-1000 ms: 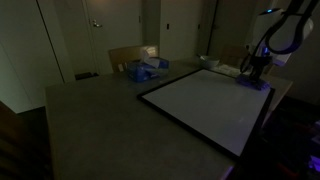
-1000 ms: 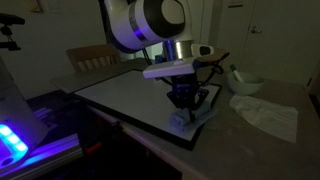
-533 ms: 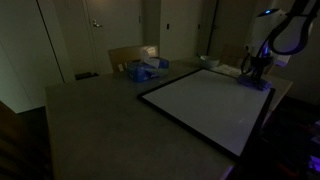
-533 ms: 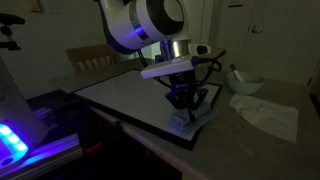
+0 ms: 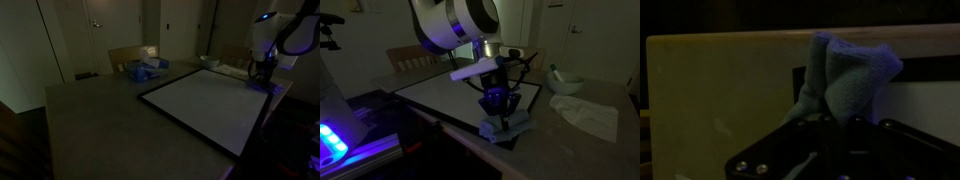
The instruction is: Use the grey towel to wipe the board
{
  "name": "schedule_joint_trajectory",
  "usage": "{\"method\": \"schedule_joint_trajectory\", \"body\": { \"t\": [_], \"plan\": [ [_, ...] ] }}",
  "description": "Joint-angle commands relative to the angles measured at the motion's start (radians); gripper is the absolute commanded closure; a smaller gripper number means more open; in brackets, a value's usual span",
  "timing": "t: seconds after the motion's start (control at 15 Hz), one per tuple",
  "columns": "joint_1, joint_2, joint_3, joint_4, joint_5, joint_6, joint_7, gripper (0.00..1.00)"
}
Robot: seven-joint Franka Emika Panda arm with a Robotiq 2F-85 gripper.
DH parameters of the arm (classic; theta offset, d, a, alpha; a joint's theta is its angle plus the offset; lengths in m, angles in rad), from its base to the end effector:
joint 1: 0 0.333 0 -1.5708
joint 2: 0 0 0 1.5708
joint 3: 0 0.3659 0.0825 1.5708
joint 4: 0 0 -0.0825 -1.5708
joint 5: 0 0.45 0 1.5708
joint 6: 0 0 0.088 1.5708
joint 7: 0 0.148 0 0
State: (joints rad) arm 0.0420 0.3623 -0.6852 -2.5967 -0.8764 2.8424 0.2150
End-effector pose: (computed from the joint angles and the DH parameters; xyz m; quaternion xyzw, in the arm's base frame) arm 0.3513 -0.2748 0.0911 0.9737 0.0138 -0.1056 0.2016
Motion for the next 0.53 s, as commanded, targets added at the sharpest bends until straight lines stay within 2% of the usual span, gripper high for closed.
{"method": "schedule_joint_trajectory", "body": {
  "t": [0.0,0.27,0.47],
  "plan": [
    [-0.019,-0.071,0.071,-0.063,0.01,-0.057,0.068,0.98],
    [-0.042,-0.124,0.16,-0.098,0.03,-0.096,0.134,0.98],
    [-0.074,-0.163,0.247,-0.123,0.091,-0.158,0.137,0.98]
  ]
}}
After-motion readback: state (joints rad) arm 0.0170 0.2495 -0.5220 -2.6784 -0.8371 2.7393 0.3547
